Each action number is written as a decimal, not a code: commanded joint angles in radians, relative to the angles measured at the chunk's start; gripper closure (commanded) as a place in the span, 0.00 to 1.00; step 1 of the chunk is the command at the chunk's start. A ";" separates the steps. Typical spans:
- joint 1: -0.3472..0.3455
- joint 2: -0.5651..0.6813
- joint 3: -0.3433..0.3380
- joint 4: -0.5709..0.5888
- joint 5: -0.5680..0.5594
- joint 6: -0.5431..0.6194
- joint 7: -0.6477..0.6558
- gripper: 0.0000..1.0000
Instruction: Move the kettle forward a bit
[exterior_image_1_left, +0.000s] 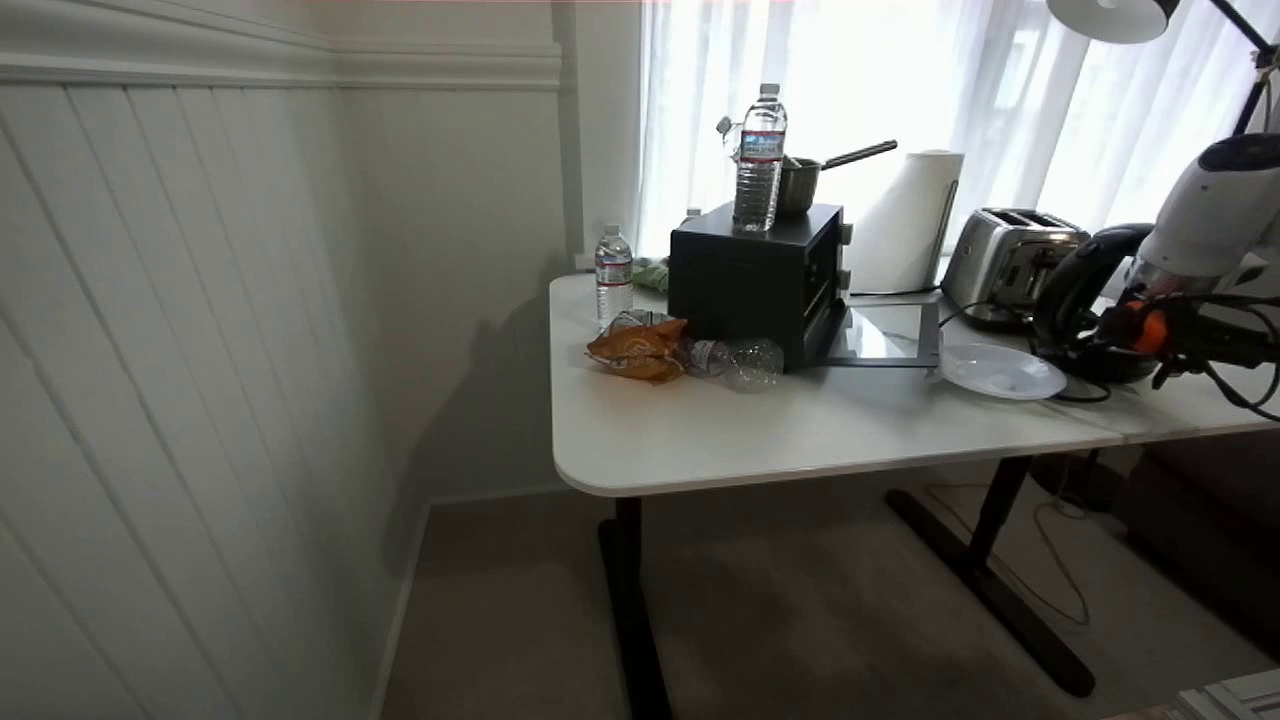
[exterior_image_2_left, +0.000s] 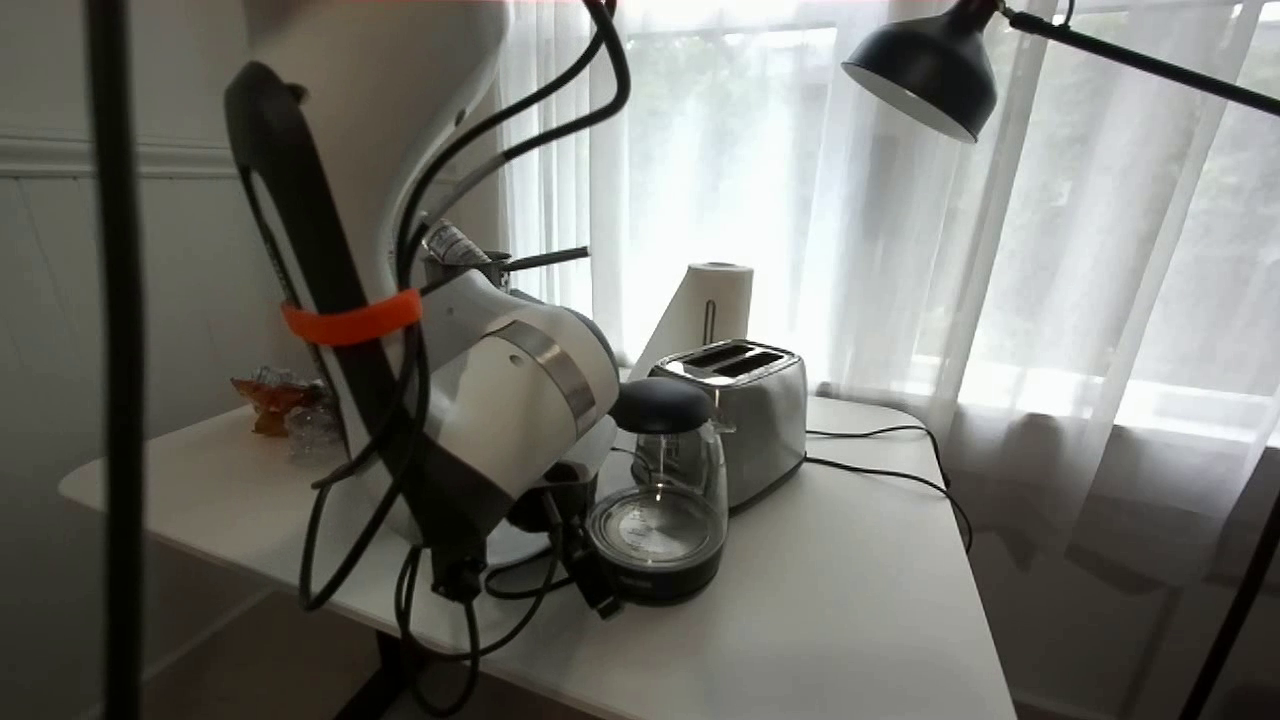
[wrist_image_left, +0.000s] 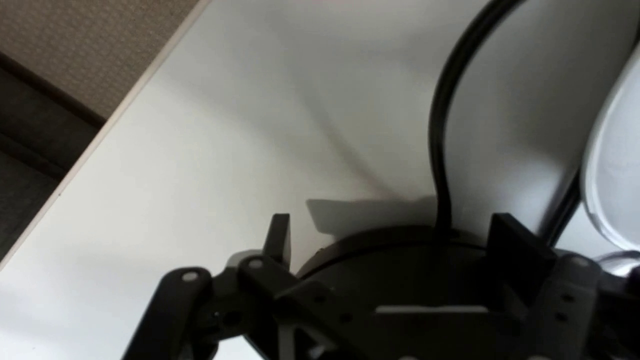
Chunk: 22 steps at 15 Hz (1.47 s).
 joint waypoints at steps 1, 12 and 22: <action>0.018 0.035 0.004 0.055 -0.130 -0.040 0.177 0.00; 0.013 0.100 0.009 0.137 -0.290 -0.181 0.428 0.00; -0.071 0.144 -0.024 0.230 -0.471 -0.095 0.417 0.00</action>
